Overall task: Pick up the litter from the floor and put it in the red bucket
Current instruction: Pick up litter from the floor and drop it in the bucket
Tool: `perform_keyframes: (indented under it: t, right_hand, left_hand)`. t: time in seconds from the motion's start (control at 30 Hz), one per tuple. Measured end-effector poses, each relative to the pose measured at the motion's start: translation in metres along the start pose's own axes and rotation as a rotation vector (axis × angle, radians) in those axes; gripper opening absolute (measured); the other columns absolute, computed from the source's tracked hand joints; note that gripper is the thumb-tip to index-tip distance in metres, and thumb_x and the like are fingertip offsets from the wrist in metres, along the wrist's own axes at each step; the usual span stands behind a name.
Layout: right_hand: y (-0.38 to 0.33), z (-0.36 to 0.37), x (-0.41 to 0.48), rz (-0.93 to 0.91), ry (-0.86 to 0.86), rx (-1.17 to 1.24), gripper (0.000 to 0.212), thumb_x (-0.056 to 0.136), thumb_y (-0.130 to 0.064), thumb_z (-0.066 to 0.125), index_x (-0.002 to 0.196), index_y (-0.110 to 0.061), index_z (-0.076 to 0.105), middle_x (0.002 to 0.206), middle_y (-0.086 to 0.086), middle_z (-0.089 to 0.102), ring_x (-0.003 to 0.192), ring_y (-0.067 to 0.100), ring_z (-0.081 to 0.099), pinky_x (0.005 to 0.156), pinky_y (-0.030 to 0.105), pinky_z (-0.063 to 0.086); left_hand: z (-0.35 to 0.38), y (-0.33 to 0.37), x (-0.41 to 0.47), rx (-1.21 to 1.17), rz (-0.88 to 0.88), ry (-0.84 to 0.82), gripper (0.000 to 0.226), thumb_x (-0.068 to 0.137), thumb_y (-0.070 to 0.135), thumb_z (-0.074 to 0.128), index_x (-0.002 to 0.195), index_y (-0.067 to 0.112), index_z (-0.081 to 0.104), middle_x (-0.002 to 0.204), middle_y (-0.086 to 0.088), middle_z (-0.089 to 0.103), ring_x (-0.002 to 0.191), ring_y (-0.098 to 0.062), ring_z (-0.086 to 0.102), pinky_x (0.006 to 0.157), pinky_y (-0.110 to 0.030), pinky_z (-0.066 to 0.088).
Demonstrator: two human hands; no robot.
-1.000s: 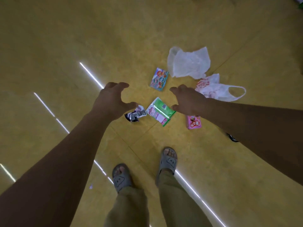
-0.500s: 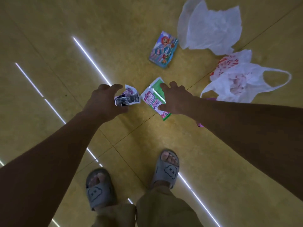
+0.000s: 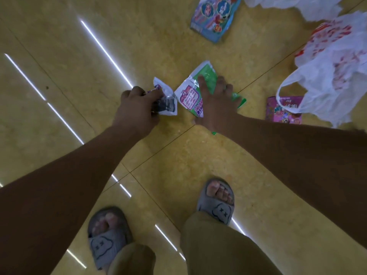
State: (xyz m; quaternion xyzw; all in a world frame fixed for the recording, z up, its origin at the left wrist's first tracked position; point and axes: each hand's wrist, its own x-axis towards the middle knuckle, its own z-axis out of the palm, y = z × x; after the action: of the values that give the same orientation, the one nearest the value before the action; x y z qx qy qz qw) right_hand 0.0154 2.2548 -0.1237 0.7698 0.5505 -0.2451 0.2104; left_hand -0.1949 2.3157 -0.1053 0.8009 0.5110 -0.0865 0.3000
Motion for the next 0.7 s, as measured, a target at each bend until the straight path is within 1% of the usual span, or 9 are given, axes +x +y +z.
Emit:
perform_keyframes:
  t: [0.07, 0.1, 0.2, 0.3, 0.37, 0.47, 0.53, 0.63, 0.7]
  right_hand:
    - [0.001, 0.002, -0.006, -0.041, 0.084, 0.009, 0.108, 0.070, -0.050, 0.078, 0.150, -0.035, 0.007, 0.146, 0.019, 0.021, 0.126, 0.040, 0.033, 0.091, 0.061, 0.042]
    - [0.002, 0.002, -0.010, -0.069, 0.104, 0.021, 0.099, 0.074, -0.043, 0.077, 0.149, -0.035, 0.012, 0.140, 0.017, 0.028, 0.119, 0.038, 0.038, 0.087, 0.058, 0.046]
    - [0.003, -0.008, -0.025, -0.091, 0.077, 0.105, 0.083, 0.080, -0.027, 0.071, 0.145, -0.035, 0.021, 0.133, 0.013, 0.035, 0.113, 0.037, 0.042, 0.083, 0.053, 0.049]
    - [0.001, -0.030, -0.043, -0.096, 0.081, 0.079, 0.081, 0.080, -0.020, 0.069, 0.144, -0.035, 0.022, 0.130, 0.012, 0.037, 0.109, 0.035, 0.044, 0.081, 0.052, 0.050]
    - [-0.001, -0.049, -0.056, -0.093, 0.094, 0.062, 0.082, 0.079, -0.016, 0.068, 0.144, -0.035, 0.022, 0.128, 0.012, 0.038, 0.107, 0.034, 0.046, 0.080, 0.050, 0.049]
    - [-0.003, -0.088, -0.075, -0.101, 0.121, 0.051, 0.081, 0.081, -0.016, 0.066, 0.145, -0.034, 0.021, 0.125, 0.012, 0.039, 0.104, 0.035, 0.047, 0.079, 0.049, 0.049]
    - [-0.004, -0.119, -0.086, -0.113, 0.158, 0.037, 0.078, 0.082, -0.018, 0.064, 0.146, -0.033, 0.022, 0.125, 0.012, 0.039, 0.103, 0.035, 0.047, 0.077, 0.048, 0.050]
    - [-0.006, -0.175, -0.100, -0.118, 0.199, 0.037, 0.079, 0.082, -0.017, 0.063, 0.147, -0.034, 0.020, 0.125, 0.012, 0.038, 0.102, 0.034, 0.046, 0.075, 0.047, 0.050]
    - [-0.009, -0.215, -0.111, -0.121, 0.233, 0.046, 0.080, 0.082, -0.014, 0.062, 0.147, -0.034, 0.020, 0.127, 0.012, 0.038, 0.102, 0.035, 0.046, 0.075, 0.047, 0.050]
  left_hand:
    - [-0.004, -0.002, -0.006, 0.007, 0.036, 0.011, 0.055, 0.075, 0.017, 0.068, 0.129, 0.023, 0.059, 0.098, -0.022, 0.057, 0.087, -0.043, 0.056, 0.085, -0.043, 0.046]
    - [-0.007, -0.002, -0.010, 0.003, 0.044, 0.002, 0.051, 0.076, 0.017, 0.070, 0.127, 0.021, 0.061, 0.095, -0.022, 0.057, 0.082, -0.042, 0.057, 0.082, -0.041, 0.047]
    - [-0.024, 0.001, -0.026, -0.018, 0.042, -0.007, 0.045, 0.079, 0.027, 0.064, 0.123, 0.021, 0.064, 0.091, -0.021, 0.058, 0.075, -0.039, 0.059, 0.073, -0.039, 0.051]
    - [-0.052, 0.011, -0.040, -0.063, 0.038, 0.005, 0.046, 0.076, 0.036, 0.053, 0.118, 0.021, 0.067, 0.084, -0.017, 0.056, 0.071, -0.035, 0.057, 0.069, -0.037, 0.050]
    - [-0.075, 0.018, -0.047, -0.099, 0.029, 0.030, 0.039, 0.080, 0.033, 0.055, 0.116, 0.022, 0.067, 0.082, -0.014, 0.054, 0.070, -0.033, 0.055, 0.068, -0.035, 0.048]
    - [-0.117, 0.030, -0.054, -0.120, 0.050, 0.071, 0.031, 0.085, 0.023, 0.063, 0.116, 0.021, 0.067, 0.080, -0.012, 0.053, 0.072, -0.029, 0.053, 0.068, -0.034, 0.046]
    - [-0.150, 0.040, -0.057, -0.123, 0.064, 0.105, 0.035, 0.084, 0.017, 0.067, 0.119, 0.022, 0.066, 0.080, -0.010, 0.052, 0.074, -0.028, 0.052, 0.070, -0.033, 0.044]
    - [-0.203, 0.056, -0.062, -0.129, 0.088, 0.163, 0.044, 0.082, 0.014, 0.068, 0.125, 0.024, 0.064, 0.084, -0.011, 0.053, 0.077, -0.032, 0.056, 0.074, -0.035, 0.048]
    - [-0.240, 0.067, -0.067, -0.135, 0.105, 0.199, 0.047, 0.081, 0.014, 0.070, 0.126, 0.024, 0.064, 0.087, -0.011, 0.054, 0.079, -0.034, 0.058, 0.076, -0.035, 0.048]
